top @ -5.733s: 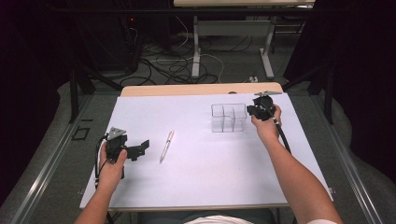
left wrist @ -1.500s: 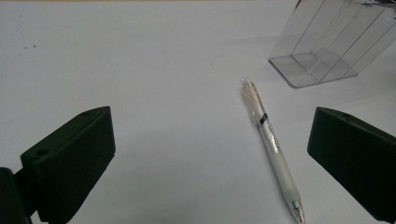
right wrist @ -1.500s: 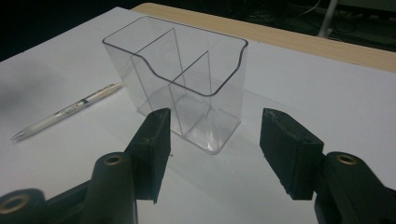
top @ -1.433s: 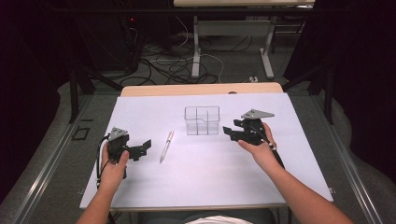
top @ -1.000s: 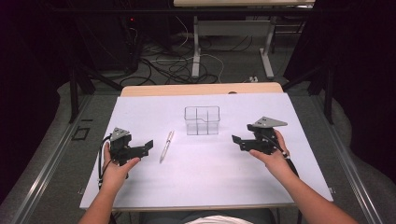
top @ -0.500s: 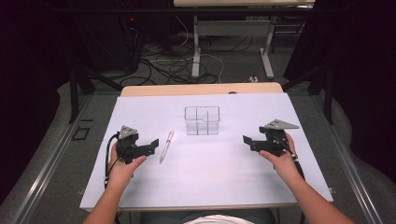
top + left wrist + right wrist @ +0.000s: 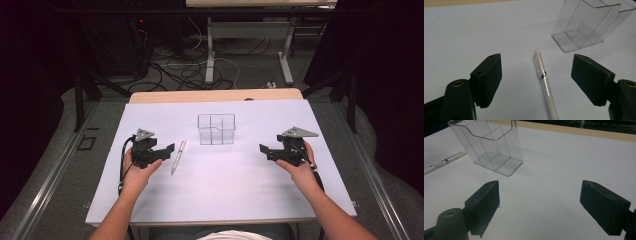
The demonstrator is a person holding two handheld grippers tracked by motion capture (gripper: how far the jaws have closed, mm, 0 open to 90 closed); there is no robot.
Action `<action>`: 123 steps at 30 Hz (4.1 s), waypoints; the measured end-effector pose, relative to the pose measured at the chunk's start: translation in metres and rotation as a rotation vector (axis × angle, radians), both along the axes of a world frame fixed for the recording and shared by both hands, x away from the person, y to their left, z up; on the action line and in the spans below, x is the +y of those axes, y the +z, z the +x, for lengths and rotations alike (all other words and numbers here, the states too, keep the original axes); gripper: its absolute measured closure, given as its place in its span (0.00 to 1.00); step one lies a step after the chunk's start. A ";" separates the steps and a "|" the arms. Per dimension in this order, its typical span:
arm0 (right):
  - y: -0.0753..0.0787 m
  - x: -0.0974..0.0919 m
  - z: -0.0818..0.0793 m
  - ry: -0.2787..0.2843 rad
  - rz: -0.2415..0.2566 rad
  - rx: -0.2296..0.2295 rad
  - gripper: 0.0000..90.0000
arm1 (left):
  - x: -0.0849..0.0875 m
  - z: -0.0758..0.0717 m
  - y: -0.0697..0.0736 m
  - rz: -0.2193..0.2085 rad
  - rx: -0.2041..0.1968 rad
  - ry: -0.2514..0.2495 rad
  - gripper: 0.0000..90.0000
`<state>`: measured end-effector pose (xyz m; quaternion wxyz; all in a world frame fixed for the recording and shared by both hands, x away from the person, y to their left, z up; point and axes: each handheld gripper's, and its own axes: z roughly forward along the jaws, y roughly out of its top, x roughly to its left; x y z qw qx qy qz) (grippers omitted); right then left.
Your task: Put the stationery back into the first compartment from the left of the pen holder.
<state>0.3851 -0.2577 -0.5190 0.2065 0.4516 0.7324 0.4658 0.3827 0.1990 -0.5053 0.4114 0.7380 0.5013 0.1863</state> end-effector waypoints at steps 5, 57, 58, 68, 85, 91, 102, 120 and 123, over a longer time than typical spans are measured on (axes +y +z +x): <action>-0.001 -0.003 0.000 -0.007 -0.013 0.002 0.19 | -0.007 0.004 0.007 0.022 0.014 -0.012 0.39; -0.004 -0.002 0.000 0.011 -0.008 0.013 0.19 | -0.056 0.034 -0.024 0.264 0.428 -0.037 0.82; -0.004 -0.002 0.000 0.011 -0.009 0.014 0.19 | -0.056 0.034 -0.024 0.268 0.436 -0.035 0.82; -0.005 -0.002 0.001 0.017 -0.009 0.016 0.20 | -0.057 0.034 -0.026 0.296 0.453 -0.042 0.85; -0.006 -0.002 0.002 0.017 -0.001 0.023 0.20 | -0.056 0.031 -0.024 0.353 0.475 -0.082 0.85; -0.006 -0.003 0.001 0.014 0.001 0.025 0.20 | -0.053 0.027 -0.024 0.350 0.487 -0.088 0.82; -0.006 -0.003 0.002 0.015 0.001 0.026 0.20 | -0.049 0.021 -0.024 0.347 0.493 -0.085 0.86; -0.007 -0.003 0.002 0.017 -0.001 0.029 0.20 | -0.038 0.025 -0.022 0.224 0.539 -0.042 0.89; -0.007 -0.003 0.002 0.017 0.001 0.028 0.21 | -0.033 0.026 -0.020 0.209 0.533 -0.042 0.89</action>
